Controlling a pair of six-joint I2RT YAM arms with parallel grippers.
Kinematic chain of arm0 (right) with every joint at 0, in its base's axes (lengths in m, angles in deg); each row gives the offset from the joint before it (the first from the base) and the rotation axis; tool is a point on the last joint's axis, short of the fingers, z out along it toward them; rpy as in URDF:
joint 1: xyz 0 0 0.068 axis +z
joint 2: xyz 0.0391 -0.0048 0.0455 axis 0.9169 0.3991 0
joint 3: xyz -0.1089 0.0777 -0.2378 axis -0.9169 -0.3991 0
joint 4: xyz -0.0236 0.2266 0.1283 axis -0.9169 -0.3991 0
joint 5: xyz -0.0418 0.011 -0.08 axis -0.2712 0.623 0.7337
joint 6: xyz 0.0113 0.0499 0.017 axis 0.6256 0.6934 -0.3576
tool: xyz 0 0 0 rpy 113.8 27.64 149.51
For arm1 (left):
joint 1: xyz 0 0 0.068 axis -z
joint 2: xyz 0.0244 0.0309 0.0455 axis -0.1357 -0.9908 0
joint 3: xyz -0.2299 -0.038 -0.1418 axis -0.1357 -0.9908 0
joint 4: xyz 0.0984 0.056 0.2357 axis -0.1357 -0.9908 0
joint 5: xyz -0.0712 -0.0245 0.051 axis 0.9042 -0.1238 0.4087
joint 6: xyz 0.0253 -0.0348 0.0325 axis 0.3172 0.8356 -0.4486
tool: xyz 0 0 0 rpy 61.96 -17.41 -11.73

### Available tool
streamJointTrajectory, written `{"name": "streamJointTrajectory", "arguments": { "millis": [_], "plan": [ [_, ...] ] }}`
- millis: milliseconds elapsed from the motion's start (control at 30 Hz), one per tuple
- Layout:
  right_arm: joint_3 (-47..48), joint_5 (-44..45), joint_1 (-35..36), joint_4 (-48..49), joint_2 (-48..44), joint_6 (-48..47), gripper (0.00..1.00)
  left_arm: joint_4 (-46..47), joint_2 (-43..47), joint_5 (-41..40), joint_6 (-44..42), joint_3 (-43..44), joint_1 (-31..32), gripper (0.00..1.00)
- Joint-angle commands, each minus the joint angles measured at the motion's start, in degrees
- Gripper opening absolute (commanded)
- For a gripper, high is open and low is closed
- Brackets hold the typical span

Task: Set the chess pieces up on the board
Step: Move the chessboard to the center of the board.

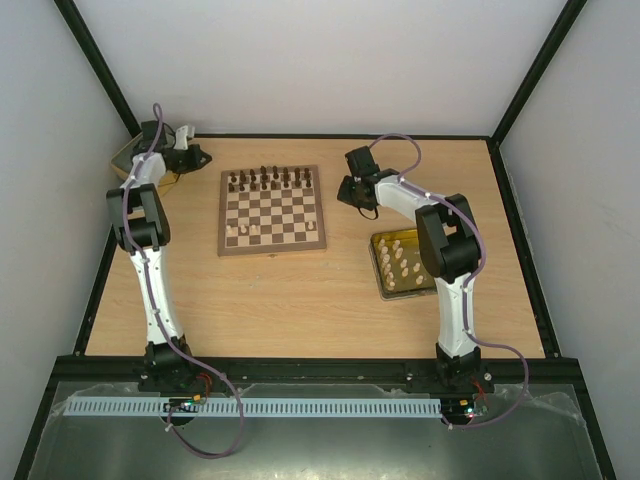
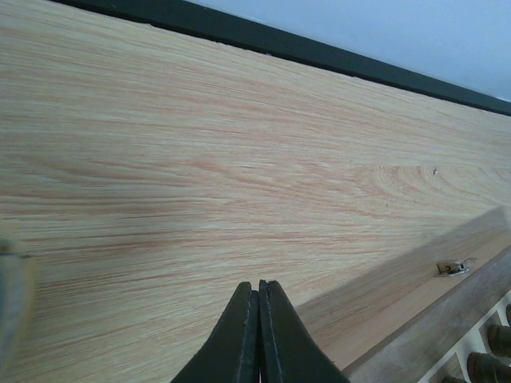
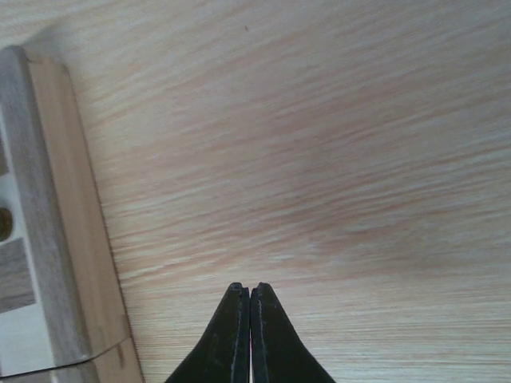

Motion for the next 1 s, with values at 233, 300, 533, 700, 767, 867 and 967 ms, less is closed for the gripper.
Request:
{"name": "streamJointTrajectory", "arguments": {
  "millis": [233, 300, 533, 700, 767, 867, 967],
  "plan": [
    [-4.24, -0.87, -0.08, 2.56, 0.84, 0.53, 0.02, -1.36, -2.44, -0.38, 0.15, 1.43, 2.63, 0.02],
    [-4.69, -0.84, -0.06, 2.67, 0.84, 0.53, 0.02, -1.78, -2.9, -0.86, -0.33, 1.41, 2.93, 0.02],
    [-4.42, -0.6, -0.06, 2.34, 0.92, 0.19, 0.02, -0.99, -4.59, -3.21, 1.01, 1.84, 3.71, 0.02],
    [-4.12, -1.6, -0.06, 2.14, 1.82, -0.03, 0.02, -3.29, -4.79, -2.39, 0.51, 1.7, 4.48, 0.02],
    [-4.48, -2.02, -0.07, 2.35, 2.38, 0.15, 0.02, -4.7, -4.58, -1.83, -0.26, 0.94, 4.75, 0.02],
    [-5.52, -3.69, -0.06, 3.5, 3.38, 0.7, 0.02, -5.88, -3.38, -1.21, -1.45, -1.94, 5.09, 0.02],
    [-6.83, -5.02, 0.1, 4.59, 3.85, 1.2, 0.02, -5.96, -1.43, -0.86, -2.47, -6.27, 5.06, 0.02]
  ]
}}
